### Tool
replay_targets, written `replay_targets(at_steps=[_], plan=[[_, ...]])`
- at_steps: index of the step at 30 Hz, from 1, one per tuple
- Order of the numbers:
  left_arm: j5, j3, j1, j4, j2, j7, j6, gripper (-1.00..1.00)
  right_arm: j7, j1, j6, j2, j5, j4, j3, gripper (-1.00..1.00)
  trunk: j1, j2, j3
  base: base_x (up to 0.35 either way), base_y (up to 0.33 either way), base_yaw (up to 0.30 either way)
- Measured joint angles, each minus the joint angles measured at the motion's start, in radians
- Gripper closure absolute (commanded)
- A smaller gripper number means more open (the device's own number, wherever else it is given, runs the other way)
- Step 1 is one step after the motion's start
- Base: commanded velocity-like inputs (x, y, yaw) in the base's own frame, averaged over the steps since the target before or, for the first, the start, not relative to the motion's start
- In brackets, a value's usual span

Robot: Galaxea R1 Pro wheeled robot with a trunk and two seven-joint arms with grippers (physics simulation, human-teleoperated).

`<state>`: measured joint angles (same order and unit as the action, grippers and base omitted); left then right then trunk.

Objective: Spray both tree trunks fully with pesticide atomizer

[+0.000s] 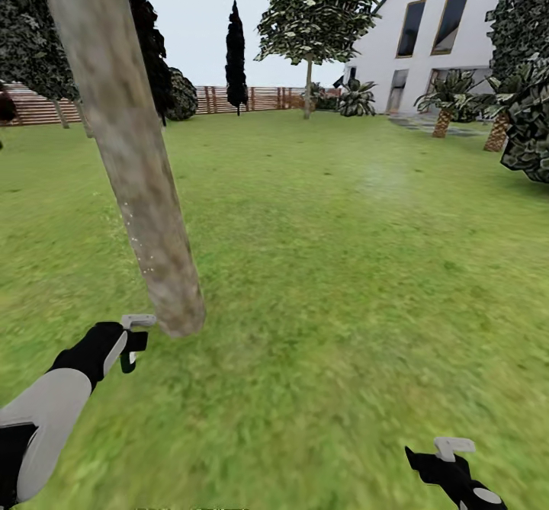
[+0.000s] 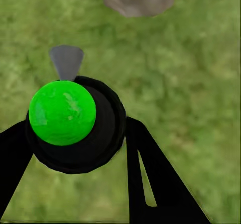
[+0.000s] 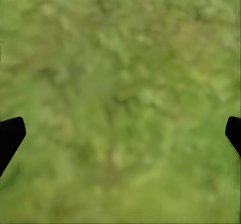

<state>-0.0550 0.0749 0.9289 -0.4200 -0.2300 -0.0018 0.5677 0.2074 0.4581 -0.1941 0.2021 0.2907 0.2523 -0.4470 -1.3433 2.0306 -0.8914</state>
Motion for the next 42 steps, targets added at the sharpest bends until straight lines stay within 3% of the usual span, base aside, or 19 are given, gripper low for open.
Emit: replay_targets(at_steps=[15, 23, 35, 42], plan=[[0.008, -0.001, 0.0, 0.015, 0.002, 0.008, 0.001, 1.0, 0.0, 0.0, 0.0, 0.0, 0.0, 0.0, -0.002, -1.0, 0.0, 0.0, 0.0, 0.054, -0.273, 0.12], [0.008, 0.0, -0.019, 0.013, 0.001, 0.008, -0.004, 1.0, 0.001, 0.0, 0.0, 0.001, 0.0, 0.0, -0.001, -1.0, 0.0, 0.0, 0.0, 0.017, -0.094, 0.076], [0.009, 0.001, -0.021, 0.008, 0.003, 0.009, -0.002, 1.0, 0.002, 0.0, 0.0, 0.0, 0.0, 0.0, 0.0, -1.0, 0.0, 0.0, 0.0, 0.074, -0.264, 0.263], [0.008, 0.003, -0.021, 0.001, 0.019, 0.009, -0.001, 1.0, 0.001, 0.0, 0.0, -0.001, 0.0, 0.0, 0.0, -1.0, 0.0, 0.0, 0.0, 0.123, -0.257, 0.278]])
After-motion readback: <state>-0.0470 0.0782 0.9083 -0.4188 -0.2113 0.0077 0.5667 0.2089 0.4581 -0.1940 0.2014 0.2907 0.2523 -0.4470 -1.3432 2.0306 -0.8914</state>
